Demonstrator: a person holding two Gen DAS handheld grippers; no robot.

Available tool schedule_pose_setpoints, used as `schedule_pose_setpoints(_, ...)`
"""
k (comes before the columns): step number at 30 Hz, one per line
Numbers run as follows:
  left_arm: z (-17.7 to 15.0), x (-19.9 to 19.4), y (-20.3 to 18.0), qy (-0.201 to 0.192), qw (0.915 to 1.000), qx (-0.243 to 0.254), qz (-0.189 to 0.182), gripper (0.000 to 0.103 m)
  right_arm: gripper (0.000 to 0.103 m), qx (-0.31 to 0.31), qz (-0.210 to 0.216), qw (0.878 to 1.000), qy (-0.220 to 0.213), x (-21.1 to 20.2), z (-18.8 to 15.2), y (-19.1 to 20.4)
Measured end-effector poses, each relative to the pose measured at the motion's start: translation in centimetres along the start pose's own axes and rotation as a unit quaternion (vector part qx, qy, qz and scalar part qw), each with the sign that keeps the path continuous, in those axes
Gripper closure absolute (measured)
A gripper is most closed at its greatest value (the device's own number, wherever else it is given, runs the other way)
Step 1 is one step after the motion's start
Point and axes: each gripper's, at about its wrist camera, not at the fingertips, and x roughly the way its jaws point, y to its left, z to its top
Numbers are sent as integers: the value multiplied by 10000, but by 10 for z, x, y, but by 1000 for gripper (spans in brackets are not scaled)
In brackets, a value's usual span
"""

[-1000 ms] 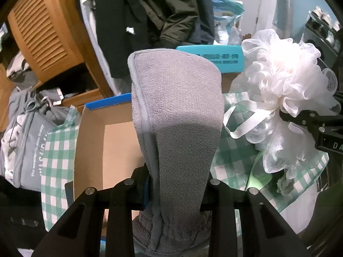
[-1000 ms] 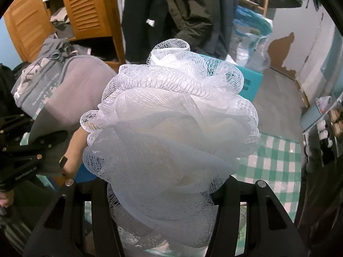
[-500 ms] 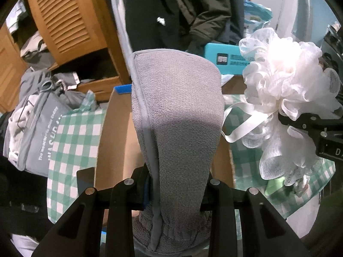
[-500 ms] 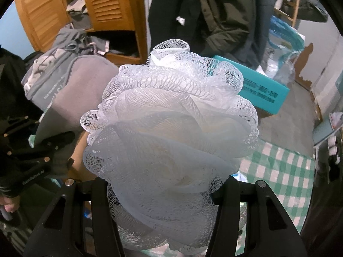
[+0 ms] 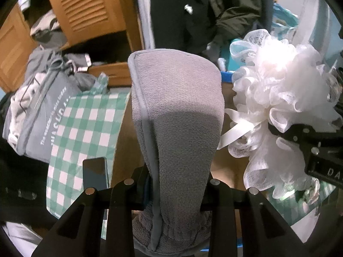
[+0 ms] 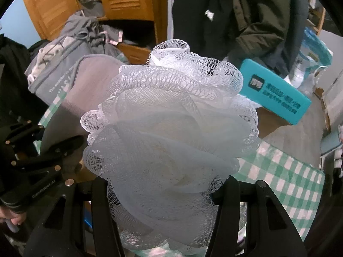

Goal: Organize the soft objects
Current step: 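Lift the grey towel and white bath puff and carry both toward the cardboard box, then lower the towel and puff into the box and open both tools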

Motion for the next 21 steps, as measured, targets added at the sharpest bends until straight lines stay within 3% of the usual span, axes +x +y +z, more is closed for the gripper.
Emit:
schedule_pose_setpoints(15,-3,26,24,324,9987,-377,54,67,47,-137,-16,9996,240,37,16,24)
schedule_pose_setpoints(21,-4,26,24,298,9990,-322,120,58,31,-119,62,9998,138,37,19,29)
